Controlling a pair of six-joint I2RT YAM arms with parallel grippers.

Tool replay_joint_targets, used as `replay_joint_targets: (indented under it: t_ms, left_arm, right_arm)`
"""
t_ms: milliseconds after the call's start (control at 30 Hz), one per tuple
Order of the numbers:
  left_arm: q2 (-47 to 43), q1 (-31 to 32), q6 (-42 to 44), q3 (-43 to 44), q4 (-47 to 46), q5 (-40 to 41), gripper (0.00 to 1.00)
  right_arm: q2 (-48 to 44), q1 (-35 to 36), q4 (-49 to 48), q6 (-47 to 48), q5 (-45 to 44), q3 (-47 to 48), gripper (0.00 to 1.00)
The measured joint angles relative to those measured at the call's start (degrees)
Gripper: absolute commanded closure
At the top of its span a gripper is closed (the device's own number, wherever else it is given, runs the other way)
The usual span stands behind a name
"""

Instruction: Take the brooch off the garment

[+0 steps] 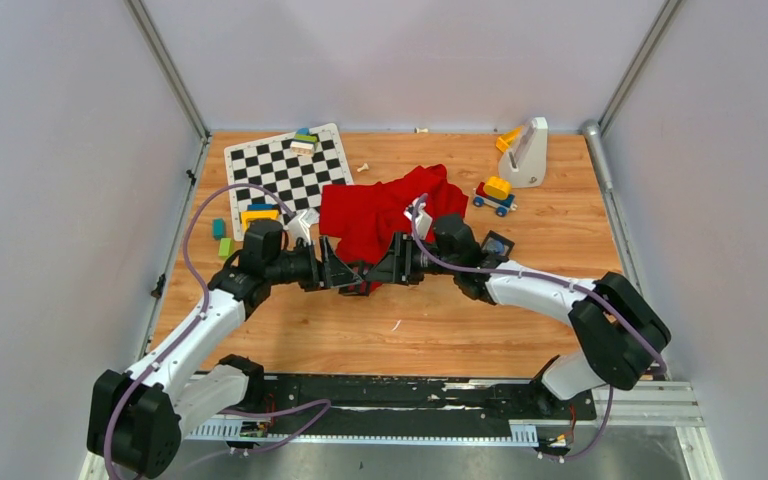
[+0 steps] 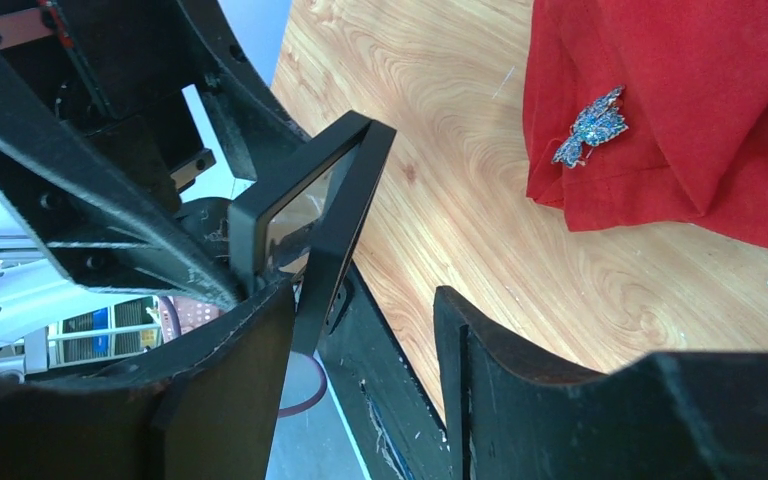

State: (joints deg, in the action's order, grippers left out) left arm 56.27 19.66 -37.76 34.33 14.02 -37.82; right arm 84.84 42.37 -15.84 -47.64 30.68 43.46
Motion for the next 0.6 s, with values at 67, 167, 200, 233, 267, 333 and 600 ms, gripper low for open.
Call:
replay_joint_targets:
  t_ms: [67,167,200,233,267,333,600]
  left_arm:
    - [-0.11,-0.09,-0.72,-0.24,-0.98,-1.18,0.72]
    - [-0.24,-0.37,-1.60,-0.44,-1.90,-2.29,0.72]
    - [-0.31,-0.55,-1.84,-0.46,-2.12,-2.56,0.72]
    - [-0.42,-0.76,-1.99,-0.46,-2.27,-2.71,0.72]
    - [-0.57,-1.09,-2.08,-0.46,-2.32,-2.97,0.73]
    - [-1.03,-1.90,-2.32,-0.44,-2.27,-3.78,0.73]
    - [-2.69,-6.93,-3.30,-0.17,-1.88,-7.32,0.74]
  right_arm:
    - [0.44,0.00,0.09,0.07,-0.13,0.11,0.49]
    - [1.01,0.15,0.66,0.20,-0.79,0.11,0.53]
    - [1.07,0.15,0.87,0.20,-1.18,0.09,0.54]
    - [1.09,0.17,1.01,0.20,-1.66,-0.07,0.54]
    - [1.05,0.20,0.96,0.17,-2.19,-0.37,0.54]
    - [1.01,0.20,1.03,0.15,-3.19,-0.94,0.54]
    - [0.90,0.20,1.79,0.44,-4.94,-1.92,0.19]
